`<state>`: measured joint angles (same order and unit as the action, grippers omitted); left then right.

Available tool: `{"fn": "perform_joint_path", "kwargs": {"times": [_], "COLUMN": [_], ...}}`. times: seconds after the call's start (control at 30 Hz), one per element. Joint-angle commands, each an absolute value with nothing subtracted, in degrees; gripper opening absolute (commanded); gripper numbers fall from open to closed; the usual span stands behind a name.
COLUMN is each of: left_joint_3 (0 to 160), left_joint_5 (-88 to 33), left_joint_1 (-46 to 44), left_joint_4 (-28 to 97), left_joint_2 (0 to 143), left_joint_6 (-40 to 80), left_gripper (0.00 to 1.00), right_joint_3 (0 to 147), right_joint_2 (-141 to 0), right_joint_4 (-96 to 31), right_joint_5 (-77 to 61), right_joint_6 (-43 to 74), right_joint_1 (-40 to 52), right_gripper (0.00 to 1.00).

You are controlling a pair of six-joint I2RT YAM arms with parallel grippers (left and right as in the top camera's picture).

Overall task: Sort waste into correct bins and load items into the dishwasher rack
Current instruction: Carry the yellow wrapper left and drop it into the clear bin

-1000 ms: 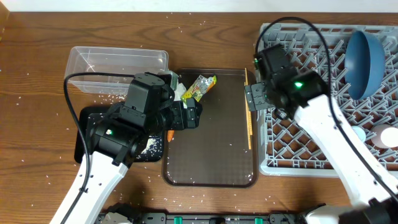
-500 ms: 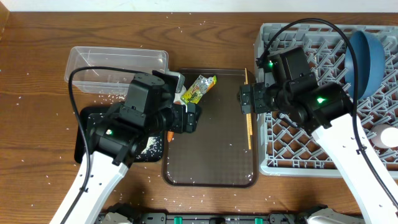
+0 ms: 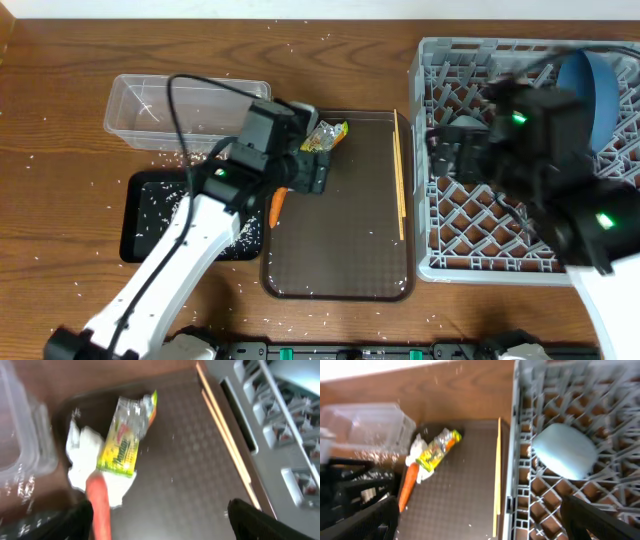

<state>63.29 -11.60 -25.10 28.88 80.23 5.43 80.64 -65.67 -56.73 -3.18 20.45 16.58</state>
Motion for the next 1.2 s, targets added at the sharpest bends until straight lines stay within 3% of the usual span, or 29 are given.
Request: {"fn": "perform_joint_path", "kwargs": {"times": [0.0, 0.37, 0.53, 0.93, 1.07, 1.17], "left_joint_3": [64.1, 64.1, 64.1, 64.1, 64.1, 64.1], "left_joint_5": [-10.2, -8.9, -0.9, -0.4, -0.4, -0.8], "left_joint_1": [-25.2, -27.0, -28.1, -28.1, -28.1, -28.1], "left_joint_4": [25.8, 14.8, 11.1, -2.7, -5.8, -6.6], "left_joint_2": [83.2, 95.8, 101.4, 110.8, 113.8, 114.1], "left_joint_6": [2.6, -4.4, -5.1, -5.6, -5.5, -3.7], "left_gripper": [0.87, 0.87, 0.87, 0.86, 0.69, 0.44], "right_joint_3": [81.5, 81.5, 81.5, 81.5, 81.5, 81.5], "right_joint_2": [-62.2, -59.9, -60.1, -61.3, -62.0, -62.3], "right_joint_4": [-56.8, -58.8, -59.5, -61.6, -64.2, -65.9], "right_joint_5": [-3.2, -3.0, -3.0, -3.3, -4.4, -5.0], "right_joint_6": [21.2, 21.2, 21.2, 23.9, 24.9, 24.9], "right_joint_1": [14.7, 14.2, 14.2, 14.3, 14.3, 14.3], "right_gripper": [0.99, 0.99, 0.99, 0.99, 0.99, 0.99]}}
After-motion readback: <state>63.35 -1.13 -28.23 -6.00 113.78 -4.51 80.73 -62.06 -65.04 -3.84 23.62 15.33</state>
